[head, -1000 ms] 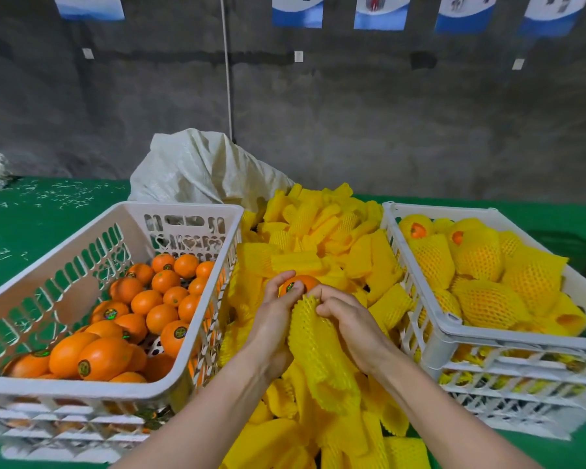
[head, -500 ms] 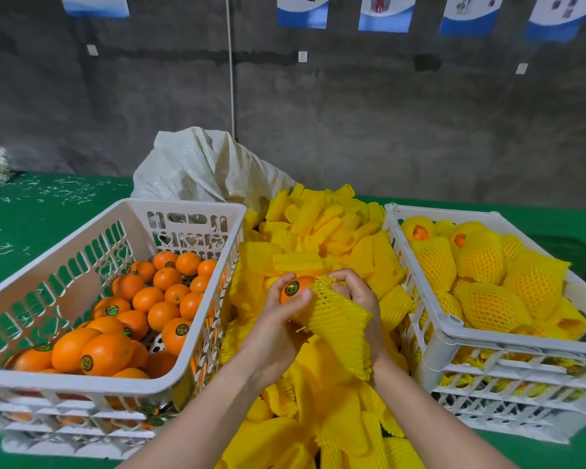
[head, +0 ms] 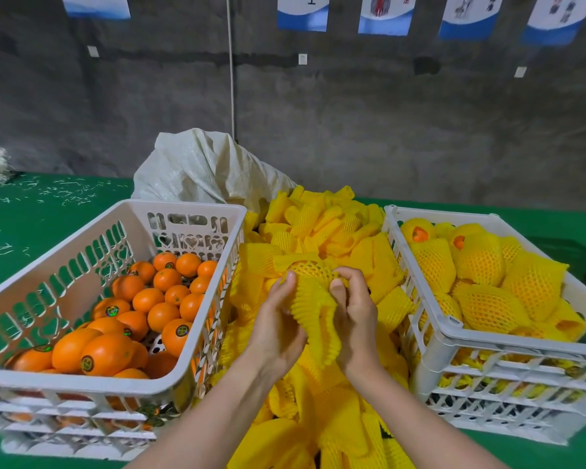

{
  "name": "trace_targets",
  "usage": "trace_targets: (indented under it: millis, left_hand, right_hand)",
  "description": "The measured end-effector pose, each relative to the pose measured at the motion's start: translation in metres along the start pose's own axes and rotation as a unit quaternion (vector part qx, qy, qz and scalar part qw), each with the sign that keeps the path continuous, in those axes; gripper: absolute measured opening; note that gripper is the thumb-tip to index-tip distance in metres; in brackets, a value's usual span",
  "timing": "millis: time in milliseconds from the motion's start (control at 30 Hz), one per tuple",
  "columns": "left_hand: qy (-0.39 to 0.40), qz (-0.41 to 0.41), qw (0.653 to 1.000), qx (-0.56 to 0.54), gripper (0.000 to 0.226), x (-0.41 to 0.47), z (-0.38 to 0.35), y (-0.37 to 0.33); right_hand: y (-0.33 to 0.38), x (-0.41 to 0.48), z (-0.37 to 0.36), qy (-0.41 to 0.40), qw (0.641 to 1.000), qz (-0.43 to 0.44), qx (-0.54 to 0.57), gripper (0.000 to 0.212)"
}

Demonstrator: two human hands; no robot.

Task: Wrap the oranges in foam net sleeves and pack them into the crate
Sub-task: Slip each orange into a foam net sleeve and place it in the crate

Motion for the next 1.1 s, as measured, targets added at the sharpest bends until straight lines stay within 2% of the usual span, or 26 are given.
trace_targets:
  millis: [67,133,200,367,500,667,733,800,867,1000,1100]
  left_hand:
    - [-0.035,-0.014,0.999,-0.014,0.060,0.002,-0.001,-0.001]
    - [-0.062,-0.040,0.997,0.038,0.053,0.005,0.005,-0.003]
    - [-0.069,-0.051,0.992,0.087,0.049,0.007,0.009,-0.003]
    - [-0.071,-0.040,0.990,0.118,0.045,0.010,0.013,-0.007]
    - [-0.065,-0.023,0.984,0.162,0.042,0.009,0.017,-0.004]
    - [0.006,0.016,0.995,0.094,0.065,0.010,0.010,-0.007]
    - [0.039,0.020,0.996,0.081,0.061,0.010,0.006,-0.009]
    - [0.051,0.011,0.994,0.091,0.048,0.012,0.004,-0.012]
    - [0.030,-0.012,0.993,0.112,0.043,0.015,0.008,-0.018]
    - [-0.033,-0.097,0.974,0.202,0.038,0.019,0.025,-0.036]
    - [-0.052,-0.191,0.923,0.331,0.036,0.016,0.025,-0.054]
  right_hand:
    - [-0.004,-0.007,-0.005,0.000,1.000,-0.008,0.002,0.010]
    - [-0.009,-0.008,-0.006,0.005,0.999,-0.029,0.032,0.012]
    - [-0.011,-0.006,-0.004,0.003,0.998,-0.037,0.043,0.010]
    - [-0.003,0.000,-0.004,-0.007,0.999,-0.038,0.037,0.025]
    - [-0.009,0.026,0.001,-0.023,0.992,-0.094,0.083,0.029]
    - [-0.012,0.035,-0.009,0.024,0.988,-0.115,0.096,0.030]
    - [-0.014,0.037,-0.013,0.045,0.983,-0.128,0.123,0.031]
    - [-0.017,0.036,-0.019,0.061,0.975,-0.149,0.152,0.031]
    - [-0.021,0.031,-0.024,0.066,0.972,-0.172,0.146,0.028]
    - [-0.030,0.025,-0.027,0.092,0.970,-0.212,0.080,0.041]
    - [-0.038,0.009,-0.042,0.198,0.917,-0.324,0.117,0.058]
Point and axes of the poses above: each hand's wrist, its own x-axis towards the middle knuckle, its own z-axis out of the back of the hand, y = z × x, the point moved 9 cm from there along x, towards the middle knuckle, and after that the axes turned 9 degrees about -z, right-handed, at the moved point
